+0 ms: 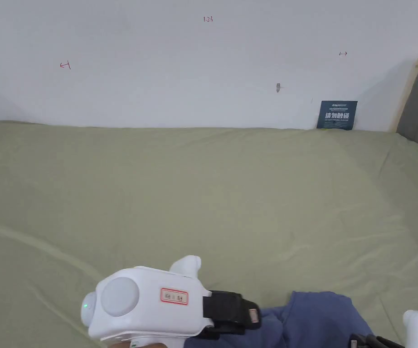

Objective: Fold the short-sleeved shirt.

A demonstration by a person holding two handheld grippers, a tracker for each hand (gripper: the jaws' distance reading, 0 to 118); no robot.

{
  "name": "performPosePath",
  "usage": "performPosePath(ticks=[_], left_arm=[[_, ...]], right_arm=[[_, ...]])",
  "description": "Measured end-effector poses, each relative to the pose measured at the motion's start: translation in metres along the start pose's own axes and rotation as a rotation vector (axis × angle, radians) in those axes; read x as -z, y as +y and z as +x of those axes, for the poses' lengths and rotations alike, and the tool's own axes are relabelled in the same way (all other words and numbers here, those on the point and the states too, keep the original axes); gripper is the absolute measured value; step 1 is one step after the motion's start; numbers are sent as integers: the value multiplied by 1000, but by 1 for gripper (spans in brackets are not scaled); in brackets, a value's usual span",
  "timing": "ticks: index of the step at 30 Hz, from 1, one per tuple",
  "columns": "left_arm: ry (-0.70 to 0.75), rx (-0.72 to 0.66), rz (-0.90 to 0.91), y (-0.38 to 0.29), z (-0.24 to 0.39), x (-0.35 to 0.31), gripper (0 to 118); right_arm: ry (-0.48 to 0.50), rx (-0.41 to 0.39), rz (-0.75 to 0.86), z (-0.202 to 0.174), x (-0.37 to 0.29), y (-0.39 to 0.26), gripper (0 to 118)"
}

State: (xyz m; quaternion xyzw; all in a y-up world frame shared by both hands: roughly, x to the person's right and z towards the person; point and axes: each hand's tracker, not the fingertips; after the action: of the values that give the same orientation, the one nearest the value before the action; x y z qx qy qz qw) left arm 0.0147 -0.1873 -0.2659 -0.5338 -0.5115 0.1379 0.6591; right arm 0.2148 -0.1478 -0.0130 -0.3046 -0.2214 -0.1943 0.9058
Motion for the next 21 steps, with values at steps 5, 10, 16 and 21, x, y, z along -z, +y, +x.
performPosePath(ticks=[5,10,16,21], left_arm=[[29,30,21,-13,-30,16,0],[58,-11,28,-39,-57,47,0],[-4,-97,-14,-73,-51,101,0],[-68,-122,-28,-88,-39,127,0]], right_arm=[[18,-9,15,-3,-8,-1,2],[36,-21,61,-5,-23,3,2],[48,-33,112,-7,-36,11,2],[59,-52,120,-12,-38,13,2]])
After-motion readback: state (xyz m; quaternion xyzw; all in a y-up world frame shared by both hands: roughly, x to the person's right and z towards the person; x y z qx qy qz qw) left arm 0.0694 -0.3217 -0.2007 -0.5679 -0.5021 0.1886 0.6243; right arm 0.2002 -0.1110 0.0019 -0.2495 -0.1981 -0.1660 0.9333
